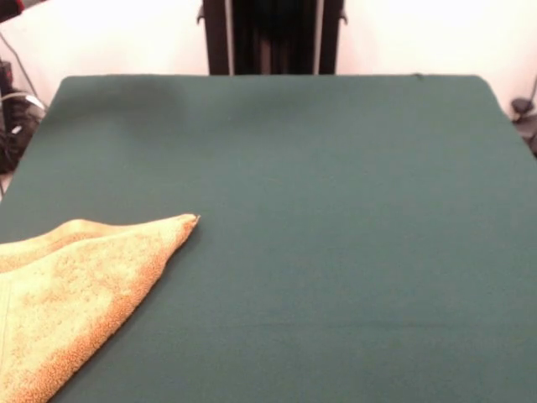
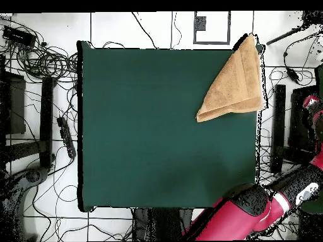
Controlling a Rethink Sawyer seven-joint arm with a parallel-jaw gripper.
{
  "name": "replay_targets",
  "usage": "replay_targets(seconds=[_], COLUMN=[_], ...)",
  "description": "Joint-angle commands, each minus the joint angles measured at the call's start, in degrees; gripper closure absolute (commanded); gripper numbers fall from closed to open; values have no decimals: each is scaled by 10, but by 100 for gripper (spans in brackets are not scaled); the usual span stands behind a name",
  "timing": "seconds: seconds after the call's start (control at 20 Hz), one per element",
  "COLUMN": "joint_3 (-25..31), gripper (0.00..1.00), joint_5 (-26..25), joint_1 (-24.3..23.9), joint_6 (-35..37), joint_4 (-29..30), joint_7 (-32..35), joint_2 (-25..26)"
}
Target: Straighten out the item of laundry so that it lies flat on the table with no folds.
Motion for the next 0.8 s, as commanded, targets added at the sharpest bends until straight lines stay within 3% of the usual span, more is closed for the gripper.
replay_targets(seconds=[0.05,0.2,0.3,0.6,0.7,0.8], joint_3=[-11,-1,2,14,-1,-21], gripper=[100,100,100,100,100,100], joint_5=[121,177,207,314,331,332], joint_1=[-5,49,68,106,113,116], joint_6=[93,121,123,123,138,164], joint_4=[-13,-166,-216,-287,-309,-332], joint_7=[42,-24,-56,-184,-216,-207], joint_2=[46,140,180,263,290,317])
